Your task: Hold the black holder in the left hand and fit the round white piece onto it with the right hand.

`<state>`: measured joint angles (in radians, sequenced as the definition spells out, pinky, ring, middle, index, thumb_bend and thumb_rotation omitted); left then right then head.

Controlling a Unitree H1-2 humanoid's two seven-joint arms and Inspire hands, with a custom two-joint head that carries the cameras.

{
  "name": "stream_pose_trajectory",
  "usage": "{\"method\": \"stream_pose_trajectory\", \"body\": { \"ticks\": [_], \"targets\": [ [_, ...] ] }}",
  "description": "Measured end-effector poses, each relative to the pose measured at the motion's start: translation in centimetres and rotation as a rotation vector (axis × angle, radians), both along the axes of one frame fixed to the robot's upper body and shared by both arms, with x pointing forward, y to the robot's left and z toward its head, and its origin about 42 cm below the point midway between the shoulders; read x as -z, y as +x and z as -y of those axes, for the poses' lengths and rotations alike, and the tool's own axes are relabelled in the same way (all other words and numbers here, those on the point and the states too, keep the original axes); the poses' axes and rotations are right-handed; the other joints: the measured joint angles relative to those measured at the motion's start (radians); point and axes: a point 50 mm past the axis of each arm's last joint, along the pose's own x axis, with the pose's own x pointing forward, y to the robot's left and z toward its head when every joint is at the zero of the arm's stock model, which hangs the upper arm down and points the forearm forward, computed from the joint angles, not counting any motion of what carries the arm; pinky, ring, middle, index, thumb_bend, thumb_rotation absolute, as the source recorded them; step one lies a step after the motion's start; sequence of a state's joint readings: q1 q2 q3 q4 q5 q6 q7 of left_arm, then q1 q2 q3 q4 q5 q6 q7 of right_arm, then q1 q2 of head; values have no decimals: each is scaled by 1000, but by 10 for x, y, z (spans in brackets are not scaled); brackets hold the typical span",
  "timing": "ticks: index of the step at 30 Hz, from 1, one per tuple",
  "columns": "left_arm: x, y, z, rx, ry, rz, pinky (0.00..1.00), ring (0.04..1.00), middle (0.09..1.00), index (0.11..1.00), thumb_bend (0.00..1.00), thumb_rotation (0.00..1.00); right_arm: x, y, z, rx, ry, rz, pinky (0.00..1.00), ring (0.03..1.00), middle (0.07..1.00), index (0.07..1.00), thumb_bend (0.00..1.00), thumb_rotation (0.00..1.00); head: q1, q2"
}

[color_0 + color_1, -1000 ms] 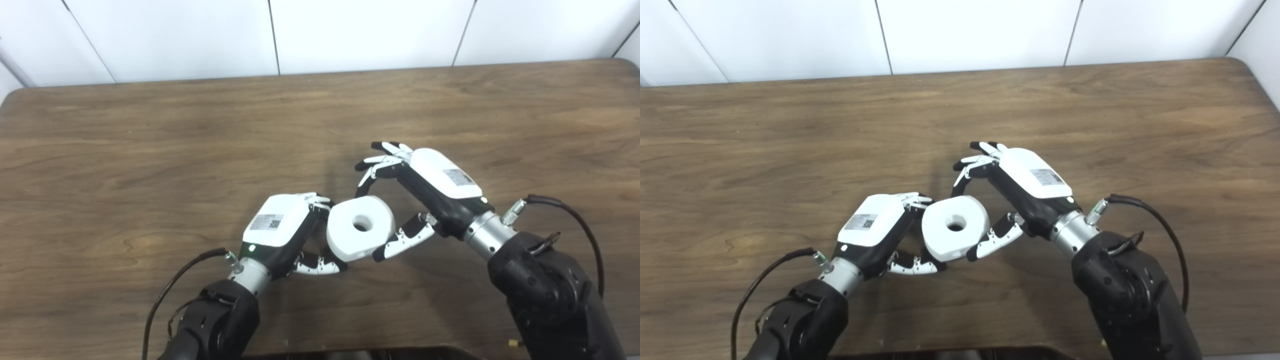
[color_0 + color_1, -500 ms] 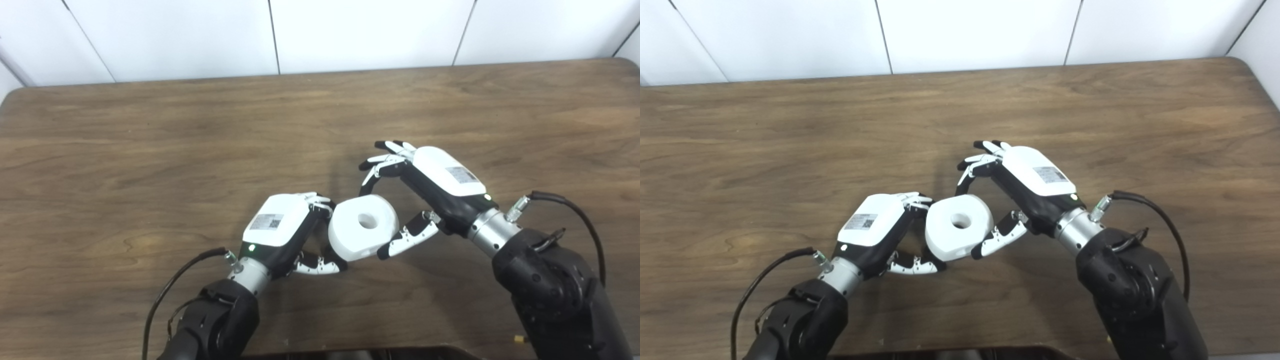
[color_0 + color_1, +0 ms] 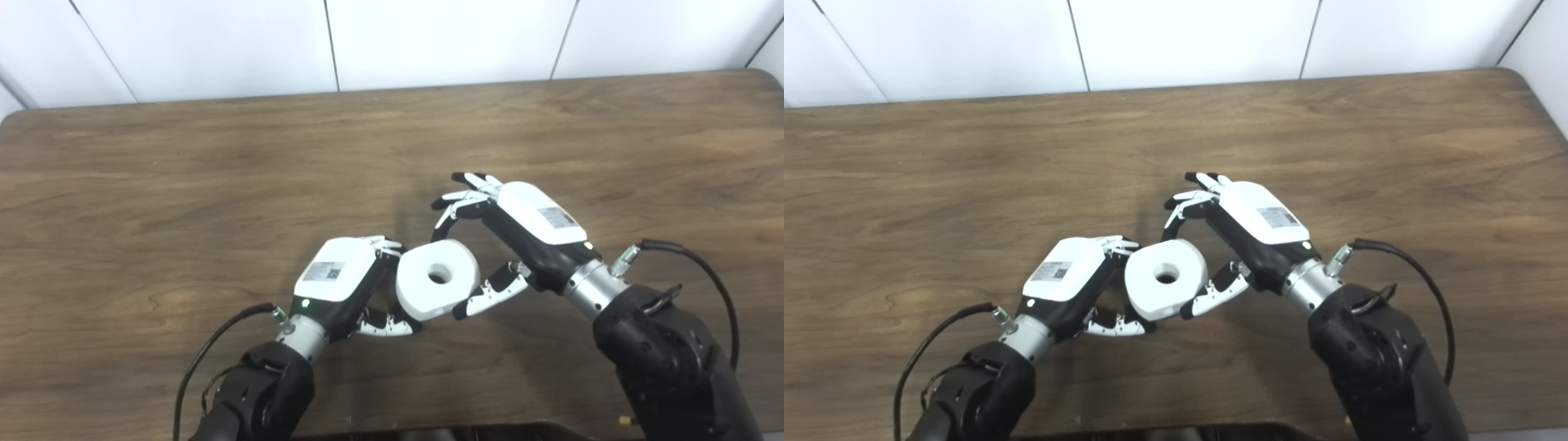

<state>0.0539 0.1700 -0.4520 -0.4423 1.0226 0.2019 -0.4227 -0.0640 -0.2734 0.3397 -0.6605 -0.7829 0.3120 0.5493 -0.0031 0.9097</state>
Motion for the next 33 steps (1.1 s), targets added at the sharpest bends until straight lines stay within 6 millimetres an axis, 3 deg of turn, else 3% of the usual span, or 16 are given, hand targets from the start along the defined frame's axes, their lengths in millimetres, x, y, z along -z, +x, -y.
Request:
{"method": "stream_pose_trajectory", "body": {
  "ticks": [21, 33],
  "targets": [
    [0, 0, -1, -7, 4, 1, 846, 870, 805, 489, 515, 56, -2, 1, -6, -7, -20, 19, 1000, 974, 811, 480, 526, 140, -3, 6],
    [-1, 0, 0, -4, 3, -1, 843, 872, 808, 490, 514, 56, -4, 5, 4, -17, -39, 2, 1000, 984, 820, 480, 525, 137, -8, 8]
  ]
}}
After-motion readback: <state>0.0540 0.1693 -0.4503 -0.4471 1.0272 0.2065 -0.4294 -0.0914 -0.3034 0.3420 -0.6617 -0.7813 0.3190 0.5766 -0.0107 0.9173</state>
